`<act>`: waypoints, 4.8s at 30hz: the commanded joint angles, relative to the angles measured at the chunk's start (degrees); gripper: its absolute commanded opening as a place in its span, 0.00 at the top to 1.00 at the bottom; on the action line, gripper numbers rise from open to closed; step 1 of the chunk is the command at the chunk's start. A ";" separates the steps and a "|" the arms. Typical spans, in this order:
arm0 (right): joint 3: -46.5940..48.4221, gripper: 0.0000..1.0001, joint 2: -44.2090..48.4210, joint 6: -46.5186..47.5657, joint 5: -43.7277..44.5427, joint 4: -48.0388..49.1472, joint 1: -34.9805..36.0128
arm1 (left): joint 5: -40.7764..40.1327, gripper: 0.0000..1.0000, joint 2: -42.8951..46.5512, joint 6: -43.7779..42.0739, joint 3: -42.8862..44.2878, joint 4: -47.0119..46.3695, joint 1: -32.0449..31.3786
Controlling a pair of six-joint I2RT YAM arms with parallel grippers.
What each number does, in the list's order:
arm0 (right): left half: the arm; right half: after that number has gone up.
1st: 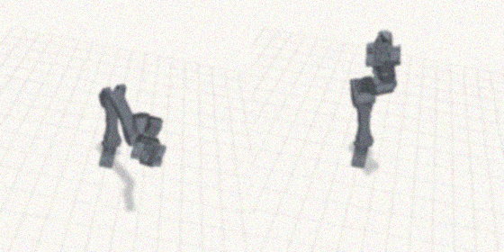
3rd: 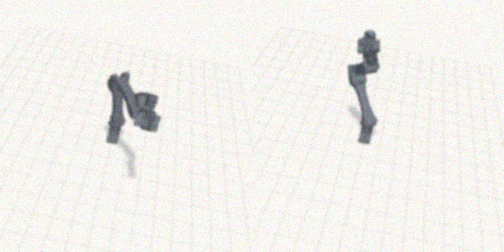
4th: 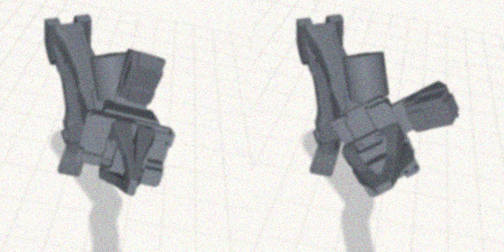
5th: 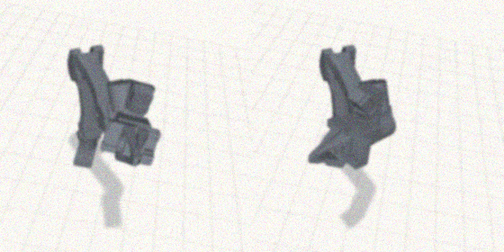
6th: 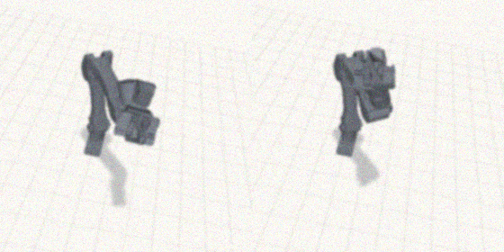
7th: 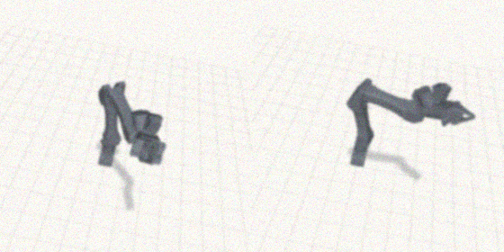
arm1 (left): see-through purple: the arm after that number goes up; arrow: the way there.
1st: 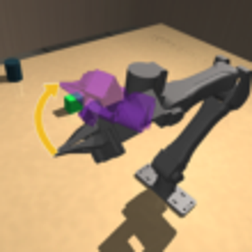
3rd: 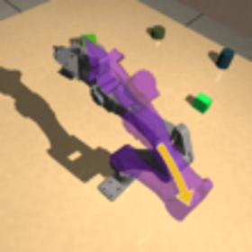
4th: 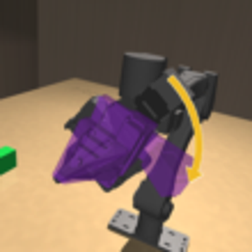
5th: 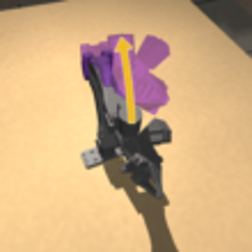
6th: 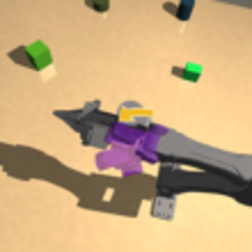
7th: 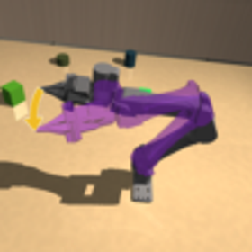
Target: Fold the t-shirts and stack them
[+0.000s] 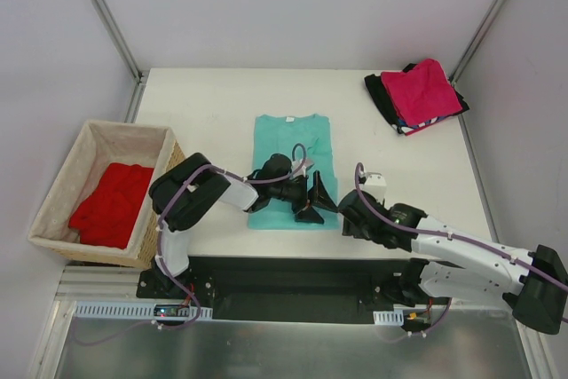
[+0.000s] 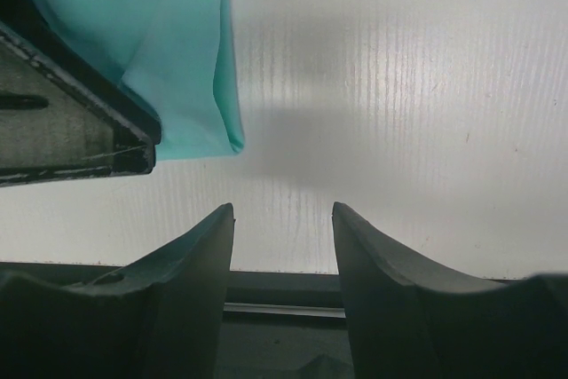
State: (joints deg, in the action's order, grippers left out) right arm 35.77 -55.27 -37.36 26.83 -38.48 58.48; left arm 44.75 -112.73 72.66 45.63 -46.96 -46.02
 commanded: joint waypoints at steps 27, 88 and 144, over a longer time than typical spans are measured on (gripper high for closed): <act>13.62 0.48 -15.40 9.06 -0.90 8.51 -2.23 | -3.79 0.21 18.68 -16.84 -3.09 20.41 10.77; 15.91 0.48 -14.97 11.26 0.50 9.04 0.41 | -11.78 0.21 36.60 -29.59 -2.21 39.73 18.77; -2.11 0.48 -12.85 3.53 2.08 13.87 1.82 | -15.49 0.35 45.32 -21.60 -34.28 31.68 17.98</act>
State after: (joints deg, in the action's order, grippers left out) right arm 32.97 -70.15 -32.62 27.66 -23.77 60.16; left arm 28.25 -63.94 49.41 15.14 -10.76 -27.75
